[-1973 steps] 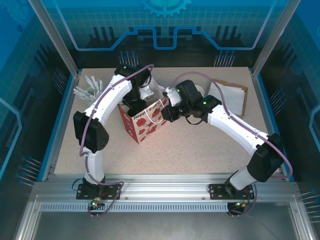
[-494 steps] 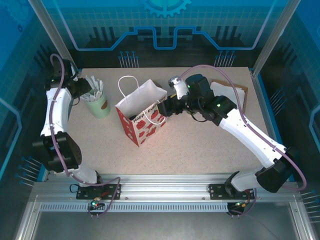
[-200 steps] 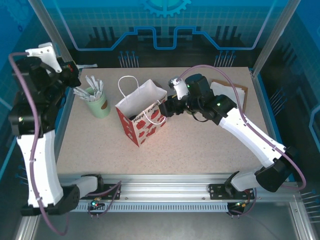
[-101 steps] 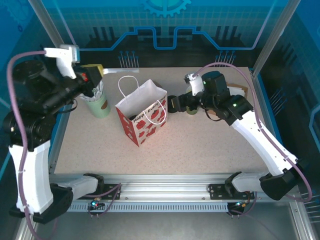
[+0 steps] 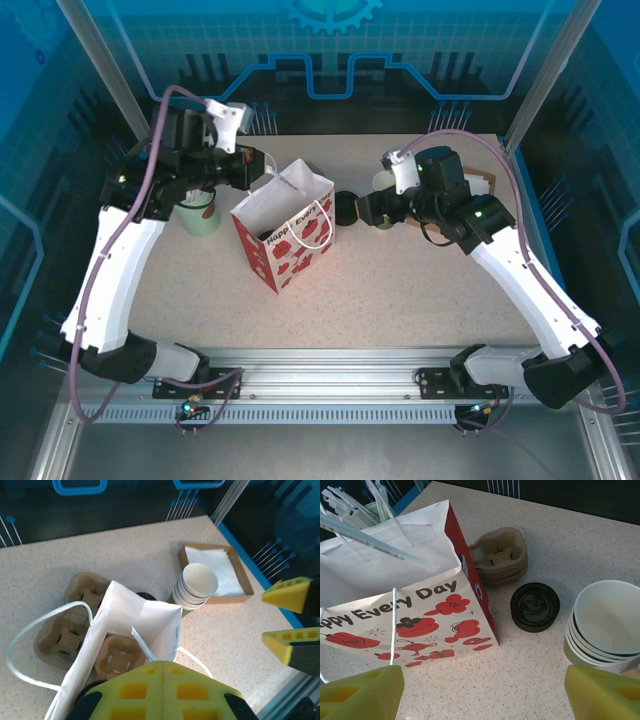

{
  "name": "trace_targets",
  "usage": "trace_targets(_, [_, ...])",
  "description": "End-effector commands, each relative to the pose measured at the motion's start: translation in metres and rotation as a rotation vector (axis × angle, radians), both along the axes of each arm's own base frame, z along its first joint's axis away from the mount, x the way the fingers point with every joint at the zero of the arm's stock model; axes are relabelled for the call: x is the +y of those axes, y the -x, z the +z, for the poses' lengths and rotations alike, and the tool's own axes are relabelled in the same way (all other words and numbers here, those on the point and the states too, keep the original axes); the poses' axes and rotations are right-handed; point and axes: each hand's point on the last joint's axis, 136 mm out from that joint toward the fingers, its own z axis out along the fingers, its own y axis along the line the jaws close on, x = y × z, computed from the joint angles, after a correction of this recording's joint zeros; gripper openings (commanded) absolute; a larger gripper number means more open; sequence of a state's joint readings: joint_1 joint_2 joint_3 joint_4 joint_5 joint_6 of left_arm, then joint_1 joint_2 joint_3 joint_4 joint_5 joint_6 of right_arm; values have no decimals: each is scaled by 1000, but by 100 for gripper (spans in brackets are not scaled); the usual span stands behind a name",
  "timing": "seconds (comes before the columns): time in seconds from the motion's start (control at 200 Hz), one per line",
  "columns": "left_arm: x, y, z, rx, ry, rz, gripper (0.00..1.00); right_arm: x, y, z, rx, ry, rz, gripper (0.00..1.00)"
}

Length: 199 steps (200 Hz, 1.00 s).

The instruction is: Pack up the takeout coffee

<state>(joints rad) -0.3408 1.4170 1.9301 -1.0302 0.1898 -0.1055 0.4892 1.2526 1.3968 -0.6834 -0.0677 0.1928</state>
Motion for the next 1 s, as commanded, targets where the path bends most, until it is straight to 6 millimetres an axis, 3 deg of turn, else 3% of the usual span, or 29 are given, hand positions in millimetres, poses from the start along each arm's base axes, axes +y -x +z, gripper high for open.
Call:
trace_targets(0.0, [-12, -16, -29, 56, -48, -13, 0, -6, 2, 0, 0, -5, 2, 85])
trace_targets(0.125, [-30, -39, -62, 129, -74, -34, 0, -10, -3, -5, 11, 3, -15, 85])
trace_targets(0.285, [-39, -69, -105, 208, -121, -15, 0, -22, -10, -10, 19, 16, -59, 85])
trace_targets(0.355, [-42, -77, -116, 223, -136, -20, 7, -28, -13, -11, 21, 17, -82, 86])
trace_targets(0.405, [-44, -84, -118, 226, -143, -17, 21, -35, -17, -10, 17, 24, -111, 86])
trace_targets(0.58, [-47, -85, -81, 138, -96, -26, 44, -63, -35, -13, 12, 54, -232, 86])
trace_targets(0.69, [-47, -74, -50, 66, -37, -30, 54, -97, -52, -17, 13, 88, -361, 87])
trace_targets(0.795, [-50, -56, -26, 7, 52, -66, 58, -134, -68, -28, 35, 98, -486, 87])
trace_targets(0.991, [-52, -22, -13, -28, 178, -112, 61, -201, -91, -74, 140, 170, -690, 86])
